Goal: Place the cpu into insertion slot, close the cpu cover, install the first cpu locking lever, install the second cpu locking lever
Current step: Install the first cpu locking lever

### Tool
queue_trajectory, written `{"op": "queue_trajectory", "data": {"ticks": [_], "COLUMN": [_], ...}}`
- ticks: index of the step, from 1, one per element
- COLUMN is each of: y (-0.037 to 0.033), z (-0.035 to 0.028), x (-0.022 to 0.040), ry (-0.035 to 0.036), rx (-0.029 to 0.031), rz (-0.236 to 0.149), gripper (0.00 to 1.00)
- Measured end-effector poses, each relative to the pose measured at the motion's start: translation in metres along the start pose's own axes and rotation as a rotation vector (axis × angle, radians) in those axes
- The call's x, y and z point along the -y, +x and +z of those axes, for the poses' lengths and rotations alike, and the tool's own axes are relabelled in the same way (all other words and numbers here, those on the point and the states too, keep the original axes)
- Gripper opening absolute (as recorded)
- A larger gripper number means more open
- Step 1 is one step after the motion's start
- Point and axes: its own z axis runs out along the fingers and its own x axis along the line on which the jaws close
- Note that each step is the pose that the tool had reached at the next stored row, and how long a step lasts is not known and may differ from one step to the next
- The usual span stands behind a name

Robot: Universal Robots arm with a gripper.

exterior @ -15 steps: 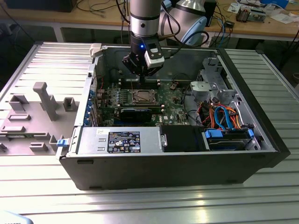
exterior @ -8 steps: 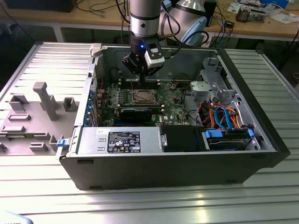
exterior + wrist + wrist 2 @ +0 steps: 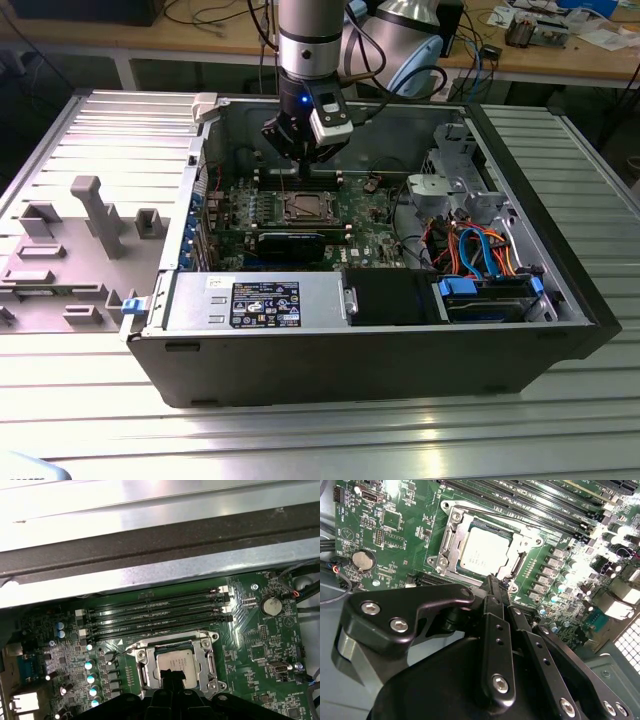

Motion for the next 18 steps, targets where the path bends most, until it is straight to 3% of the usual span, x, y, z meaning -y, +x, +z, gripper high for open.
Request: {"op": "queue_trajectory", "data": {"ticks": [3, 5, 6, 12, 14, 16, 18], "y": [0.0000, 0.0000, 0.0000, 0.0000, 0.0000, 0.0000, 0.0000], "z": [0.0000, 0.0000, 0.0000, 0.0000, 0.0000, 0.0000, 0.0000], "x": [0.0000, 0.0000, 0.0000, 0.0000, 0.0000, 0.0000, 0.0001], "ry": [-0.0009, -0.0184, -0.0222, -0.0253, -0.0186, -0.0042, 0.0000], "rx": [0.0000, -0.0027, -0.0032, -0.0039, -0.0034, -0.0020, -0.0016], "rz": [-0.007, -0.013, -0.018, -0.105, -0.119, -0.129, -0.137], "gripper": [0.11, 0.11, 0.11, 0.11, 0.11, 0.11, 0.11]}}
